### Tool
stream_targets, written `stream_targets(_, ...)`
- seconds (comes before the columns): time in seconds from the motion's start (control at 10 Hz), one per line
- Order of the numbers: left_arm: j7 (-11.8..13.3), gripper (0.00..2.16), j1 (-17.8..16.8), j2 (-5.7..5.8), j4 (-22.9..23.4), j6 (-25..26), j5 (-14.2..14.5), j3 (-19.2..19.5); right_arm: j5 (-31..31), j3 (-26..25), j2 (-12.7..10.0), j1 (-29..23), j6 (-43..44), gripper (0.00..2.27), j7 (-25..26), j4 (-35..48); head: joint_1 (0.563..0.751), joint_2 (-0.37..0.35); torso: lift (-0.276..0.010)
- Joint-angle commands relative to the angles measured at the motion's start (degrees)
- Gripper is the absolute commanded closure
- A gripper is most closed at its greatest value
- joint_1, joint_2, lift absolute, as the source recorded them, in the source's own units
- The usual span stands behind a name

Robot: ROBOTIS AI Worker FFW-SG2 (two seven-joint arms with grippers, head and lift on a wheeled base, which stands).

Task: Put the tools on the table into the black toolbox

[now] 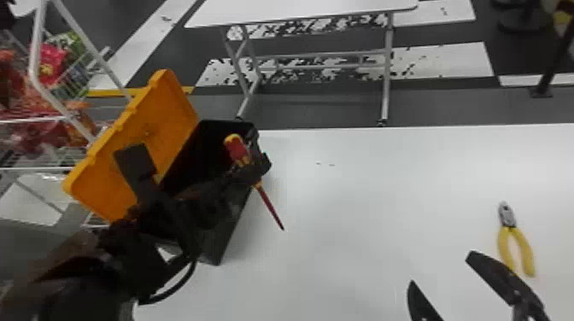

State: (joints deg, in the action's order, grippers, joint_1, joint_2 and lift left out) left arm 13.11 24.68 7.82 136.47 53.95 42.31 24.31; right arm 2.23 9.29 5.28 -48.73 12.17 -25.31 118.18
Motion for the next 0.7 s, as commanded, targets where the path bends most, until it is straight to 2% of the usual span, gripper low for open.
stream_targets(0.0, -0.5, 2.13, -0.7, 0.88, 0.0, -4.2, -4.2, 1.0, 0.1, -0.6, 0.0, -0.4, 0.7, 0.16, -0.1, -0.6, 0.695, 0.308, -0.075)
stream_targets(0.1, -1.2, 2.13, -0.9, 2.03, -0.2, -6.9, -7.2, 1.2, 0.1, -0.8, 0.0, -0.5, 0.7, 0.16, -0.1, -0.8, 0.695, 0.334, -0.075)
stream_targets(0.3, -2.7, 2.13, -1.3, 3.61, -1.8, -13.4, -11.9, 1.3, 0.1, -0.8, 0.0, -0.6, 0.7, 0.17, -0.1, -0.8, 0.695, 0.350, -0.075)
stream_targets(0.6, -5.4, 2.13, -1.7, 5.19, -7.4, -25.0, -21.5, -0.1, 0.1, -0.8, -0.1, -0.7, 0.7, 0.17, -0.1, -0.9, 0.695, 0.350, -0.075)
